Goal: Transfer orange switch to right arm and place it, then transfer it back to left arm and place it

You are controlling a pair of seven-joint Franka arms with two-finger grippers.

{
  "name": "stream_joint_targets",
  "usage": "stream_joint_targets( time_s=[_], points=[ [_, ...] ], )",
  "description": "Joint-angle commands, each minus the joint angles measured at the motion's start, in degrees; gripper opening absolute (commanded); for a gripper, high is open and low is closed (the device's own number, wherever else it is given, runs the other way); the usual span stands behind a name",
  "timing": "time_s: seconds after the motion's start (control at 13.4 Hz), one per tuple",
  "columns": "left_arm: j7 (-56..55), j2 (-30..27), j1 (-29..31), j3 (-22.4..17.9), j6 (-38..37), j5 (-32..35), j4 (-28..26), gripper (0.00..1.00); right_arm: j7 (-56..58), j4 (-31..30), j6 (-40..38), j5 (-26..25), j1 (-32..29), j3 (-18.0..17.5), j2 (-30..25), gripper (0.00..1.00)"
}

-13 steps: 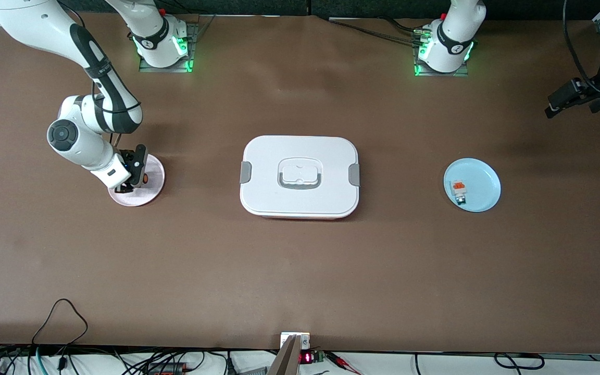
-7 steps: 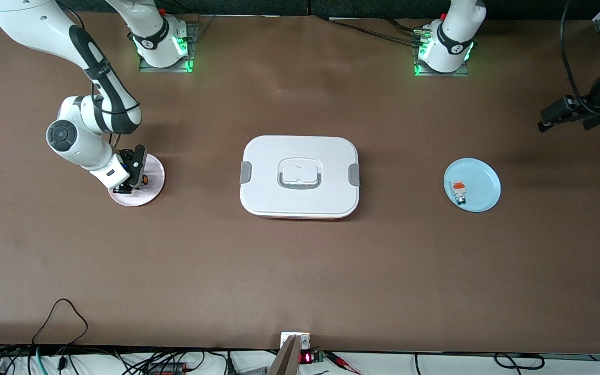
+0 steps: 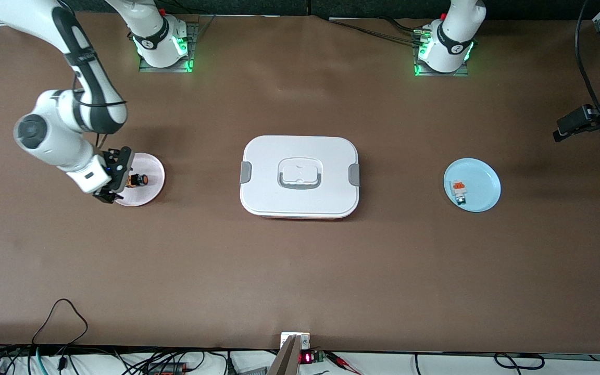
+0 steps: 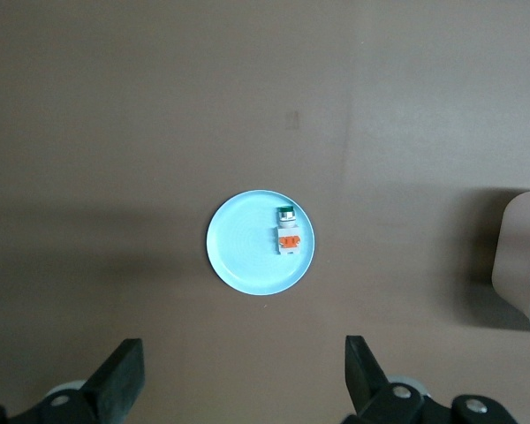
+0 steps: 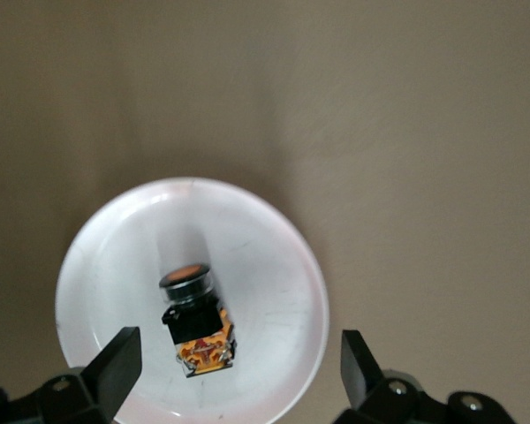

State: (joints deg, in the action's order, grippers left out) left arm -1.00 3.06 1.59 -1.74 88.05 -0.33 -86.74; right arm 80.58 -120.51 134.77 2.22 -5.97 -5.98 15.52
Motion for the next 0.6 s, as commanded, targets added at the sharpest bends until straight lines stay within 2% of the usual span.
stream_joint_targets(
  time_s=[0.0, 0.22, 0.52],
  points=[
    [3.9, 0.5, 0.3, 0.0, -1.7, 0.0, 2.2, 1.0, -10.9, 13.8, -16.0, 2.7, 1.0, -0.2, 0.1, 1.0],
    [2.2, 0.6, 0.3, 0.0, -1.5, -0.7, 2.4, 1.0, -25.8, 22.2, -24.4, 3.3, 2.4, -0.3, 0.2, 1.0],
    [1.4, 0.5, 0.3, 0.2, -1.6, -0.7, 2.4, 1.0, -48.0, 30.4, -32.6, 5.8, 4.3, -0.3, 0.0, 1.0]
  ],
)
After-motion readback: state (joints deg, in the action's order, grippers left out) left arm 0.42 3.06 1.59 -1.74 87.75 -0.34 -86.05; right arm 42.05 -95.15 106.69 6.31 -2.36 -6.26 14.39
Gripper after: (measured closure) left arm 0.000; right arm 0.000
